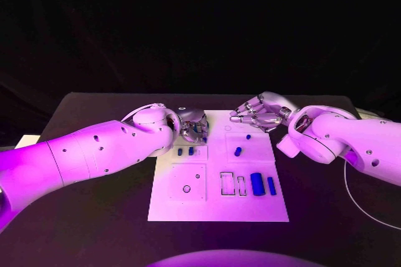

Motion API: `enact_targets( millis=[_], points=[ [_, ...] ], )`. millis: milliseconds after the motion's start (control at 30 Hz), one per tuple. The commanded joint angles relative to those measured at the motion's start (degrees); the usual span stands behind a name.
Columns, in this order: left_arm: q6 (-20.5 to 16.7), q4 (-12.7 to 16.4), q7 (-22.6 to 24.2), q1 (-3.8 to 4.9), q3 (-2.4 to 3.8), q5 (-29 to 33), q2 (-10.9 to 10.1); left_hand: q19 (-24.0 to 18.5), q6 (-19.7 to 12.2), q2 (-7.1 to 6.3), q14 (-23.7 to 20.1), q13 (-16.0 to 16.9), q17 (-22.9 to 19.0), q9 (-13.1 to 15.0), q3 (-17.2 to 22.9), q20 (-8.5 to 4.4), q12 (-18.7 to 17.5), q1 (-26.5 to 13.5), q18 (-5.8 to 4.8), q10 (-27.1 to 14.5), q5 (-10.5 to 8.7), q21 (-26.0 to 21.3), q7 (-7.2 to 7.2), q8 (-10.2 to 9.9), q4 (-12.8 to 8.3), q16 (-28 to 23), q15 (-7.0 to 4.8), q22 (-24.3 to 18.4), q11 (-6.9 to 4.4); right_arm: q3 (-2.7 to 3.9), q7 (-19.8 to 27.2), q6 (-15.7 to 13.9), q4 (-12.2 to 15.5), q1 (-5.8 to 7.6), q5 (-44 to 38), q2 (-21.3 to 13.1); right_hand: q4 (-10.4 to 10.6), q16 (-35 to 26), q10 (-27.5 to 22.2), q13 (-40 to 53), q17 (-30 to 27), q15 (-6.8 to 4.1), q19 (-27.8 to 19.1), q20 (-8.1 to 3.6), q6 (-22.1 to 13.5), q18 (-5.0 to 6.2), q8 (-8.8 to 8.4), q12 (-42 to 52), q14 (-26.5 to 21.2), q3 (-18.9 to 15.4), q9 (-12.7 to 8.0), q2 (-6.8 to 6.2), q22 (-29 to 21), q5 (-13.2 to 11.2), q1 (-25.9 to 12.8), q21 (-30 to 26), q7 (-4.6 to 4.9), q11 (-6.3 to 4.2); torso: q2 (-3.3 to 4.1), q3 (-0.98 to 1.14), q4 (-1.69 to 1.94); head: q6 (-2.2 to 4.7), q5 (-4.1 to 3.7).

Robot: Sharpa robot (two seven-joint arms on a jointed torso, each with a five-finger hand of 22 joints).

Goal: Assemble the parts on the task board

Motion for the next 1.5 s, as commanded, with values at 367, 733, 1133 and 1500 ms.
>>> enact_targets(
  millis=[367, 733, 1133, 1500],
  points=[
    [1.2, -0.6, -0.2, -0.07, -0.14, -0.3, 0.9, 1.7, 0.6, 0.3, 2.1, -0.2, -0.6, -0.4, 0.0, -0.15, -0.6, -0.1, -0.73, 0.8, -0.41, 0.8, -0.05, -0.2, 0.0, -0.4, -0.3, 2.0, -0.12, 0.0, 0.4, 0.9, 0.1, -0.05, -0.1, 0.1, -0.3, -0.4, -0.3, 0.0, 4.2, -0.01, -0.3, 0.15, 0.1, 0.95, 0.01, -0.1, 3.5, -0.2, 0.1, 0.22, 0.0, 0.3, 0.4, -0.3, 0.19, 0.11, 0.01, 0.02, 0.03, -0.46, -0.18],
    [2.5, -1.3, -0.6, -0.24, -0.18, 0.1, 1.7, 1.9, 1.1, 1.35, 2.1, -0.5, -1.6, -0.9, 1.5, -0.32, -1.1, 1.2, -0.85, 1.8, -0.47, 1.7, -0.08, -0.2, -0.7, -0.9, -0.52, 2.7, -0.33, 0.0, 0.4, 1.4, 0.2, -0.05, -0.1, 0.2, -0.3, -0.4, -0.2, 0.2, 4.2, -0.01, -0.3, 0.15, 0.2, 0.95, 0.02, 0.1, 3.5, -0.2, 0.1, 0.3, 0.0, 0.3, 0.4, -0.3, 0.18, 0.11, 0.03, -0.04, 0.02, -0.75, -0.07],
    [3.3, -1.9, -0.8, -0.32, -0.18, 0.2, 2.0, 2.1, 3.6, 2.32, 2.2, -0.7, -2.2, -1.6, 6.4, -0.78, -1.8, 4.2, -1.17, 5.2, -0.62, 3.6, -0.24, 0.2, -4.0, -0.8, -1.03, 4.1, -0.92, 0.0, 0.4, 1.5, 0.2, -0.05, -0.1, 0.3, -0.5, -0.4, -0.2, 0.2, 4.2, -0.02, -0.3, 0.14, 0.2, 0.95, 0.06, 0.2, 3.5, -0.1, 0.1, 0.52, 0.0, 0.3, 0.8, -0.3, 0.16, 0.07, -0.04, -0.01, 0.07, -0.91, -0.13],
    [2.0, -1.7, -0.3, -0.45, -0.17, 0.6, 1.9, 1.9, 4.5, 1.6, 2.1, -0.8, -2.7, -2.4, 9.8, -0.76, -3.4, 2.8, -1.24, 6.3, -0.57, 4.0, 0.15, -0.2, -6.0, -0.8, -0.85, 4.7, -0.72, 0.0, 0.4, 1.4, 0.2, -0.05, -0.2, 0.3, -0.5, -0.4, -0.1, 0.2, 4.2, -0.03, -0.3, 0.14, 0.2, 0.95, 0.06, 0.3, 3.5, -0.1, 0.1, 0.54, 0.0, 0.3, 0.9, -0.3, 0.16, 0.07, -0.04, -0.02, 0.05, -0.81, -0.06]
  ],
)
